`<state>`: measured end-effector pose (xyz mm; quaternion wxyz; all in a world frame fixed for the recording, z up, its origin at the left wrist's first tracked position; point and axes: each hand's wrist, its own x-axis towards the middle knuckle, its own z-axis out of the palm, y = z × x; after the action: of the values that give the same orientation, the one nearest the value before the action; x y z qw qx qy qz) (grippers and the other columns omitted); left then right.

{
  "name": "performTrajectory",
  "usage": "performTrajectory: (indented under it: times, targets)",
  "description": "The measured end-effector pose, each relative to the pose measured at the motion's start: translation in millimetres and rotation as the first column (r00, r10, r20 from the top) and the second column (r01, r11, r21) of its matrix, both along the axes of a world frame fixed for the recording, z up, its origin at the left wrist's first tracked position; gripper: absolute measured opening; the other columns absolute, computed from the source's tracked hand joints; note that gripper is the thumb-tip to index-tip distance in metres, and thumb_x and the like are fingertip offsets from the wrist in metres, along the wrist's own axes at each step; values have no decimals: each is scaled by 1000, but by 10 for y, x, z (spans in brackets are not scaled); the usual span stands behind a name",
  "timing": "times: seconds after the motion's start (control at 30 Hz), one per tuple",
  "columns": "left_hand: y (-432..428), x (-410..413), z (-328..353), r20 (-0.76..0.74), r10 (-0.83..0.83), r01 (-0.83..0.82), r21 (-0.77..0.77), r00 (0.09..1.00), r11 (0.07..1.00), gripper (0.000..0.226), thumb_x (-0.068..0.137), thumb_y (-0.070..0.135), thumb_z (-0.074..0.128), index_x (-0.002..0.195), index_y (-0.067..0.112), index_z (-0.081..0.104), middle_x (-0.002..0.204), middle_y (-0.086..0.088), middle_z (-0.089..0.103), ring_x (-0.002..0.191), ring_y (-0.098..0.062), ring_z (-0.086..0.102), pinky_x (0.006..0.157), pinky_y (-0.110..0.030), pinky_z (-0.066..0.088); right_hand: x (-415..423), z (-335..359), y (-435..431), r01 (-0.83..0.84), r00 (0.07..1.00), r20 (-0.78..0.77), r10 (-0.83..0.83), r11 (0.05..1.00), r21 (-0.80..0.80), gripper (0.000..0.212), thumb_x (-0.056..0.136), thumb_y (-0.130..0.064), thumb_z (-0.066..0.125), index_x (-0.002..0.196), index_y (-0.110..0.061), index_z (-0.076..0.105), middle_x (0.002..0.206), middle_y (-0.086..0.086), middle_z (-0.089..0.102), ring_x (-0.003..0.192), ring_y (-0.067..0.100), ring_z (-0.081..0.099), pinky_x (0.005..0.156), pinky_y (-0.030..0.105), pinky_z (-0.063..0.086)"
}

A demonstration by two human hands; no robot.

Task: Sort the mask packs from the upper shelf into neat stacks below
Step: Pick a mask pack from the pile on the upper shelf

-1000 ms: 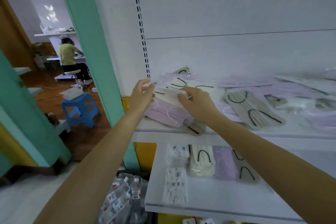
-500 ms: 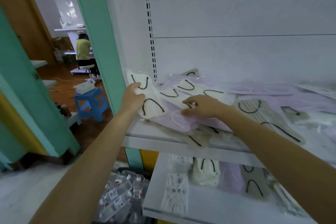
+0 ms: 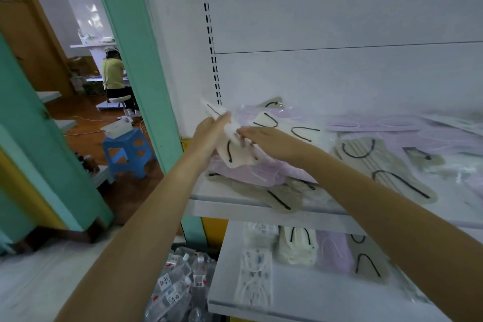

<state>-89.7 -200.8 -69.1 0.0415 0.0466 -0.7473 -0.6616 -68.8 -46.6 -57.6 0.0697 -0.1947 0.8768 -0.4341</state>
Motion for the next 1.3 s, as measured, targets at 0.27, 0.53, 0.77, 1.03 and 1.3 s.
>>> performTrajectory:
  times: [0.27, 0.53, 0.77, 1.03, 1.3]
  targets:
    - [-39, -50, -71, -220, -64, 36, -129, 973, 991, 90, 78, -16, 44, 150, 25, 12, 147, 0, 34, 130, -18, 39, 103, -38, 42, -579, -96, 793, 294, 951, -114, -287, 726, 621, 49, 95, -29, 49, 137, -6, 39, 144, 13, 40, 131, 28, 39, 104, 31, 32]
    - [74, 7, -16, -110, 58, -76, -167, 992, 983, 50, 95, 8, 44, 143, 20, 37, 138, 4, 40, 90, -3, 53, 69, -1, 39, -567, -155, 715, 556, 828, -322, -460, 748, 361, 19, 89, -25, 50, 87, -10, 62, 84, 7, 58, 74, 24, 53, 65, 27, 39]
    - [346, 63, 152, -116, -36, 27, -77, 993, 997, 63, 85, 55, 51, 139, 23, 42, 142, 2, 45, 128, -19, 45, 108, -44, 37, -12, 12, 217, 345, 891, -323, -319, 938, 26, 23, 92, -35, 51, 83, -17, 61, 95, -2, 66, 86, 15, 58, 71, 26, 41]
    - [1166, 257, 317, -278, -130, 123, -42, 952, 991, 46, 86, -1, 29, 106, 28, 58, 85, 2, 59, 67, -12, 50, 57, -22, 39, 508, 147, 1082, 348, 867, -356, -348, 935, -65, 30, 97, -27, 46, 103, -5, 66, 111, 3, 65, 102, 17, 56, 81, 18, 37]
    - [2332, 723, 317, -286, -162, 146, -77, 944, 986, 71, 86, -5, 22, 145, 35, 28, 148, 6, 34, 114, -23, 55, 96, -27, 46, 790, -35, 3156, 715, 694, -398, -600, 640, 281, 43, 94, -27, 49, 134, -14, 45, 138, 14, 44, 127, 30, 39, 103, 37, 32]
